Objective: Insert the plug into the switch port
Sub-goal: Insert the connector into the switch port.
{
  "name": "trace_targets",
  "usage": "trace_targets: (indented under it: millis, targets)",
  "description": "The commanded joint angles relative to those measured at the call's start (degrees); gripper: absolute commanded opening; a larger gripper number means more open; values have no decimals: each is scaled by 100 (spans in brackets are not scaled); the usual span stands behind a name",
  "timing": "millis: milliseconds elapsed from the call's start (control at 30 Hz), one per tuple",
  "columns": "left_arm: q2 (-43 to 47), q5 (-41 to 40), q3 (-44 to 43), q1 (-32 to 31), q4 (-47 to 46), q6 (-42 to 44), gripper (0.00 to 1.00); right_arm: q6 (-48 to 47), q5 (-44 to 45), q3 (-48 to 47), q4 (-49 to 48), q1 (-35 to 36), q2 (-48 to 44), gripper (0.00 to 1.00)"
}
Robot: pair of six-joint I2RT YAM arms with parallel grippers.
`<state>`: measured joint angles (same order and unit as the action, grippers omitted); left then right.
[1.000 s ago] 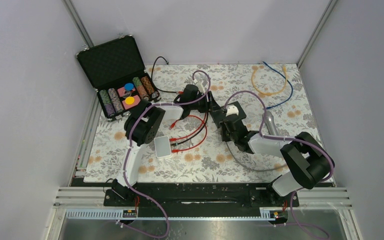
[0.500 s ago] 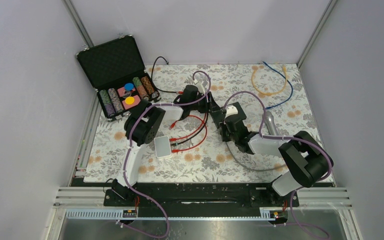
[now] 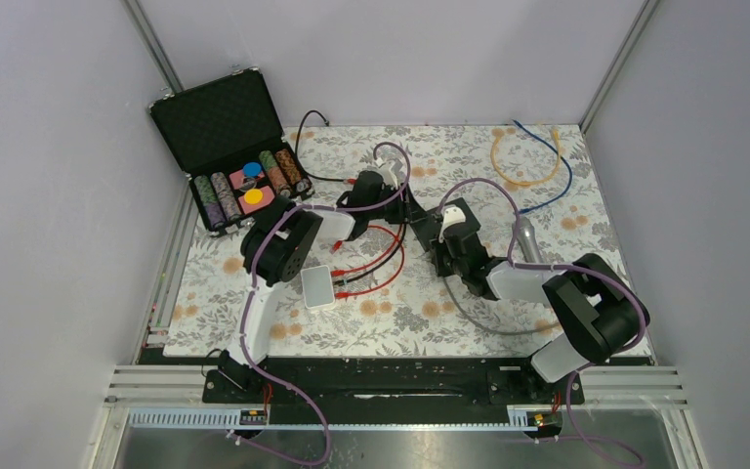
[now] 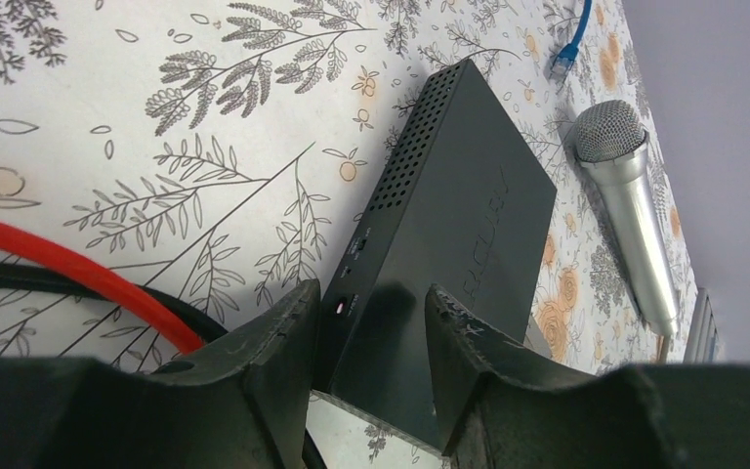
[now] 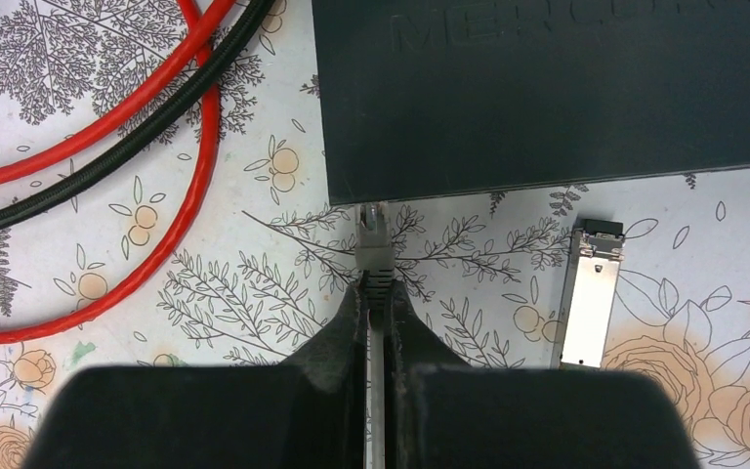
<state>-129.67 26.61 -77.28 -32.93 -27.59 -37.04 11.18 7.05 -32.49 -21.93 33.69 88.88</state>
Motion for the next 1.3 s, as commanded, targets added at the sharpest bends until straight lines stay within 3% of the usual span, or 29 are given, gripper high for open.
trace_targets:
  millis: [0,333,500,833,1067,1267]
  targets:
    - [262,920,473,-633,773,-162,42,-174,214,-276,-1296,-169,-59,0]
    - [250,909,606,-950,789,-50,42,-496,-597,-656,-1211,-328,-35,0]
    - [287,836,831,-1090,710,-193,40,-334,-452,-561,-1709,-329,157,0]
    - [399,439,1088,-1455,849,-219,39,-398,-72,-862,-1502,-330,-218,0]
    - [441,447,1206,-1513,837,-188,39,-631,-615,-1065,-1441,-395,-168,0]
    - [482,368,1305,-1603,808,-220,39,-146,-611,-940,-2119,-500,121,0]
